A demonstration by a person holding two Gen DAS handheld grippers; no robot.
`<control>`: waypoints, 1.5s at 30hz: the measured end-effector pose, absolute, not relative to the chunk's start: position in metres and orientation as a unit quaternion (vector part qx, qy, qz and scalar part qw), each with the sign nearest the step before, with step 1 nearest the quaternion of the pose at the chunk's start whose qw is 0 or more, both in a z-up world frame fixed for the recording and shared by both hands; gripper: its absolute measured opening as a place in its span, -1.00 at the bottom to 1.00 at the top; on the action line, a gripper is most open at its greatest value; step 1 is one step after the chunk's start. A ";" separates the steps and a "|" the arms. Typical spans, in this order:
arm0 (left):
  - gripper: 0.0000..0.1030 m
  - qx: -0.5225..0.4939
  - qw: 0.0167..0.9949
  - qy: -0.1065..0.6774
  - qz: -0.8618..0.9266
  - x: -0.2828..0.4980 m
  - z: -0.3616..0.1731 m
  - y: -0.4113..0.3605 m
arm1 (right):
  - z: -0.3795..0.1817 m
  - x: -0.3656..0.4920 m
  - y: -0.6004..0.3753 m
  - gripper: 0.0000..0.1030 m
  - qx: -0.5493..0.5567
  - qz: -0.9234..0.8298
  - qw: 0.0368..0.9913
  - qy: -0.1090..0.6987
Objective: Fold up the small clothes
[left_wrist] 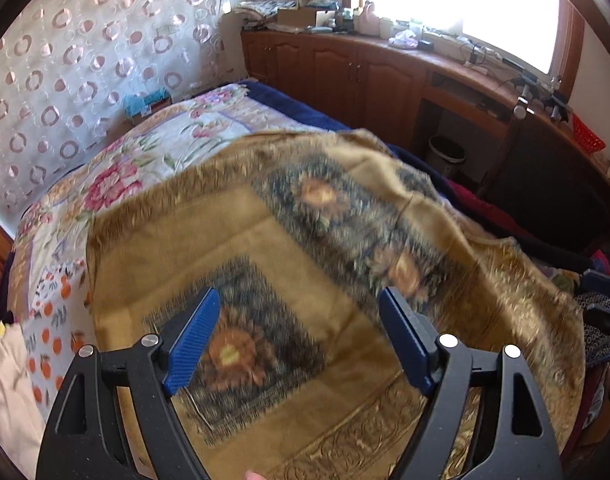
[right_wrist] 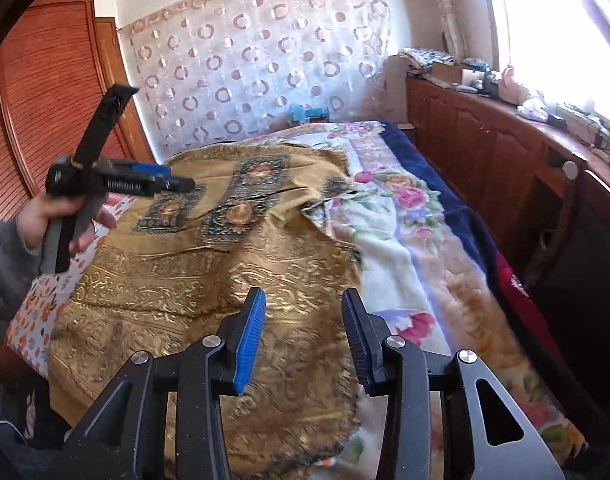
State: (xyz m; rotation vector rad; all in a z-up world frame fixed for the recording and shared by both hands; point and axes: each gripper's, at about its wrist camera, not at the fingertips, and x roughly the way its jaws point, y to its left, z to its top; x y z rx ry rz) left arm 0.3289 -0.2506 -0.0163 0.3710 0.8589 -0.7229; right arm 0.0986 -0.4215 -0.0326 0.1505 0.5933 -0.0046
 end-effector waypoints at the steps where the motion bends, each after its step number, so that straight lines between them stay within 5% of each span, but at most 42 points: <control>1: 0.59 0.173 0.830 0.409 -0.338 0.326 -0.022 -0.248 | -0.034 0.102 -0.421 -0.20 0.073 0.002 0.953 0.294; 19: 0.61 0.153 0.837 0.412 -0.325 0.307 -0.075 -0.229 | -0.064 0.141 -0.409 -0.17 0.051 0.014 0.933 0.355; 31: 0.62 0.154 0.838 0.411 -0.325 0.305 -0.073 -0.226 | -0.074 0.142 -0.386 0.11 -0.014 0.000 0.941 0.339; 45: 0.62 0.089 0.850 0.400 -0.331 0.216 -0.037 -0.126 | -0.058 0.067 -0.416 0.11 0.046 -0.015 0.942 0.333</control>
